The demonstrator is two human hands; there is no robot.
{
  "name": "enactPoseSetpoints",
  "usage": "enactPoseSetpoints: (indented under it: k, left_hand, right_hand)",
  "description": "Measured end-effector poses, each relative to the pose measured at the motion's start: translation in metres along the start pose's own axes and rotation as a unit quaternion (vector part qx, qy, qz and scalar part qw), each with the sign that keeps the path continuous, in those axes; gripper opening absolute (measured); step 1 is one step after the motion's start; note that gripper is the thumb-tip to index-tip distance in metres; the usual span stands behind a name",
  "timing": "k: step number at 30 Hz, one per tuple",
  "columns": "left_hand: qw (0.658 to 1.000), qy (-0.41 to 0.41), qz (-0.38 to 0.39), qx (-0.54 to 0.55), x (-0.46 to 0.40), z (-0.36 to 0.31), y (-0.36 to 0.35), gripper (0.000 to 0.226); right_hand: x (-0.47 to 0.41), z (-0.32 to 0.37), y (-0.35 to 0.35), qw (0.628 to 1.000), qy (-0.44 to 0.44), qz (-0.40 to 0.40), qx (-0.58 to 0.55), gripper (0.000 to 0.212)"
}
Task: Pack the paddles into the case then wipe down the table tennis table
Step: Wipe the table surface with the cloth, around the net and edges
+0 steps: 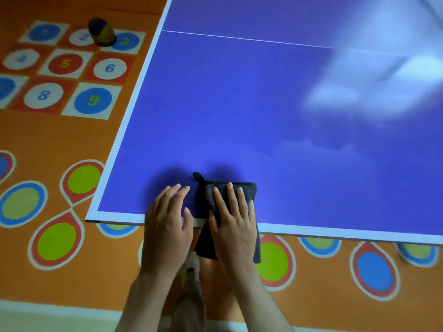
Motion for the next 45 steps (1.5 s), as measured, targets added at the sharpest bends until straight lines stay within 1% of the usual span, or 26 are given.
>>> enactPoseSetpoints:
  k: [5, 10, 14, 21, 26, 29, 33, 36, 38, 41, 45]
  left_hand:
    - [1.0, -0.012, -0.006, 0.025, -0.014, -0.012, -0.007, 0.047]
    - [0.998, -0.052, -0.014, 0.042, -0.049, -0.027, -0.024, 0.043]
    - [0.997, -0.056, -0.019, 0.044, -0.085, -0.035, -0.043, 0.039]
    - [0.997, -0.053, -0.003, 0.054, -0.135, -0.043, -0.067, 0.034]
    - [0.997, -0.059, 0.003, 0.046, -0.144, -0.048, -0.075, 0.033]
    - [0.997, -0.062, -0.001, 0.035, -0.137, -0.054, -0.075, 0.035]
    - [0.997, -0.068, -0.013, 0.027, -0.117, -0.068, -0.069, 0.045]
    - [0.997, -0.073, -0.019, 0.013, -0.1, -0.082, -0.066, 0.048]
    - [0.998, -0.055, -0.016, -0.017, -0.086, -0.089, -0.065, 0.048]
    - [0.999, -0.018, 0.011, -0.047, -0.061, -0.1, -0.062, 0.05]
    - [0.998, -0.021, 0.031, -0.046, -0.033, -0.115, -0.056, 0.051]
  right_hand:
    - [-0.041, -0.014, -0.009, 0.999, -0.051, -0.007, 0.011, 0.058]
    - [-0.116, -0.038, -0.011, 0.997, -0.061, -0.038, 0.025, 0.059]
    - [-0.181, -0.057, -0.017, 0.996, -0.068, -0.047, 0.036, 0.058]
    - [-0.296, -0.085, -0.026, 0.998, -0.034, -0.039, 0.027, 0.056]
    - [-0.332, -0.101, -0.028, 1.0, -0.01, -0.006, 0.016, 0.057]
    - [-0.328, -0.103, -0.029, 1.0, -0.008, 0.002, 0.012, 0.056]
    - [-0.298, -0.102, -0.021, 1.0, 0.002, 0.0, 0.009, 0.056]
    - [-0.25, -0.102, -0.009, 1.0, 0.014, -0.005, -0.003, 0.056]
    - [-0.213, -0.103, 0.002, 1.0, 0.015, -0.012, -0.016, 0.056]
    - [-0.156, -0.105, 0.019, 0.999, 0.023, -0.019, -0.018, 0.054]
    - [-0.087, -0.114, 0.04, 1.0, 0.004, -0.01, -0.011, 0.056]
Point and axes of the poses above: each hand's wrist, its own x-axis away from the middle knuckle, its own y-axis out of the back of the hand, z = x × y, the point moved 7 cm from there along -x, towards the middle knuckle, and after that the axes turned 10 degrees about -x, right-handed, at the moved point
